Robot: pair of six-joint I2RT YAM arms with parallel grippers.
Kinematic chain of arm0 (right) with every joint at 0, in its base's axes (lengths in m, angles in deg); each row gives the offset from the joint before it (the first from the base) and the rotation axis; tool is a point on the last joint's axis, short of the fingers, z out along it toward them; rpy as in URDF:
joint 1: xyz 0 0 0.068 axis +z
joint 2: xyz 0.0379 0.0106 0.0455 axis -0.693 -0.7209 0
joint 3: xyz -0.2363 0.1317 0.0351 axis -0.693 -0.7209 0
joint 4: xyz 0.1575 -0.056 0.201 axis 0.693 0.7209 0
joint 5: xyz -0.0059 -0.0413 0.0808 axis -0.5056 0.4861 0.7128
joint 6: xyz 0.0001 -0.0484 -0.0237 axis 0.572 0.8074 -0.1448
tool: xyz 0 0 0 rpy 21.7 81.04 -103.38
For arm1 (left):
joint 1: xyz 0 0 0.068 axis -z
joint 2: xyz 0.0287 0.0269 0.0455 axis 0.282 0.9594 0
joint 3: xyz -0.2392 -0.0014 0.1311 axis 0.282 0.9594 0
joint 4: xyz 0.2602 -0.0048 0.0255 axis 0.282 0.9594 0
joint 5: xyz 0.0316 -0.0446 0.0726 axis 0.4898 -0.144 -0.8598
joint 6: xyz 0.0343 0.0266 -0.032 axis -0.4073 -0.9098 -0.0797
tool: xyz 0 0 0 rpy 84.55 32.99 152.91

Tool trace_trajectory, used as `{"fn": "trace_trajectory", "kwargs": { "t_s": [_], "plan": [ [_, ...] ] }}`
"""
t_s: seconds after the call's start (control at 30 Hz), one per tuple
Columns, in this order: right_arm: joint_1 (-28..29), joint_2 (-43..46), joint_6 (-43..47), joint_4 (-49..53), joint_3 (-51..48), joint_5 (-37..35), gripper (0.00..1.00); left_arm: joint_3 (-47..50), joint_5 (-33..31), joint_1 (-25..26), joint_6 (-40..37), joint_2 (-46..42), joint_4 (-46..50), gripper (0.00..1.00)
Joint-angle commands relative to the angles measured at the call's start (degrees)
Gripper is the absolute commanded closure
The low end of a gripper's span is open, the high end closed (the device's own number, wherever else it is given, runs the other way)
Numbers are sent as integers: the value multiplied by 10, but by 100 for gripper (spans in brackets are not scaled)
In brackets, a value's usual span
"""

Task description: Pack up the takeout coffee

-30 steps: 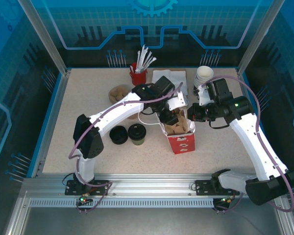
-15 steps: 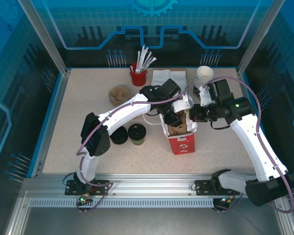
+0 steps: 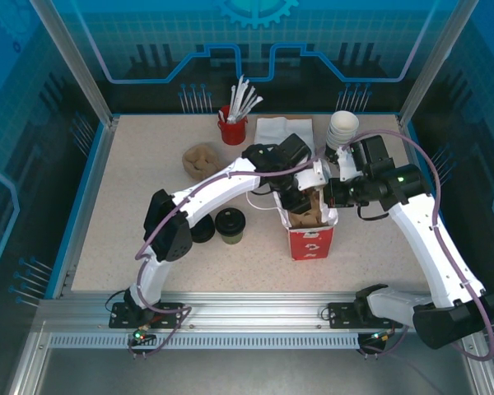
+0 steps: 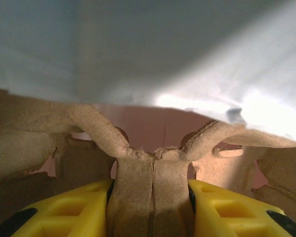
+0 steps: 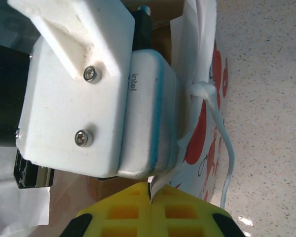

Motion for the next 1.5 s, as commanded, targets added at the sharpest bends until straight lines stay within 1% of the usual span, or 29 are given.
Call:
{"fn": "trace_trajectory", "kwargs": {
  "t_s": [0.0,0.2,0.37,0.43,0.6,0.7,0.93,1.1,1.37,1.47],
  "plan": [
    [-4,18,3,7,15,-25,100,-15,-18,7,-17,21,28,60],
    [-4,25,1,1,9,-29,100,-26,-17,10,-14,22,26,59],
    [-5,28,-1,-4,3,-22,100,-39,-14,11,-12,23,32,56],
    [-5,30,-1,-5,1,-19,100,-47,-14,11,-10,22,39,53],
    [-6,31,-5,-9,-5,-14,100,-75,-14,11,4,18,56,39],
    [-6,33,-8,-13,-10,-11,100,-92,-11,11,11,13,67,35],
    [-7,37,-15,-22,-17,-4,100,-122,-6,11,19,-12,93,33],
    [-13,45,-23,-37,-25,9,100,-125,-6,11,33,-44,97,32],
    [-36,53,-31,-67,-37,52,100,-120,-17,10,81,-112,78,32],
    [-48,63,-32,-91,-47,73,100,-103,-22,9,99,-145,59,31]
  ]
}}
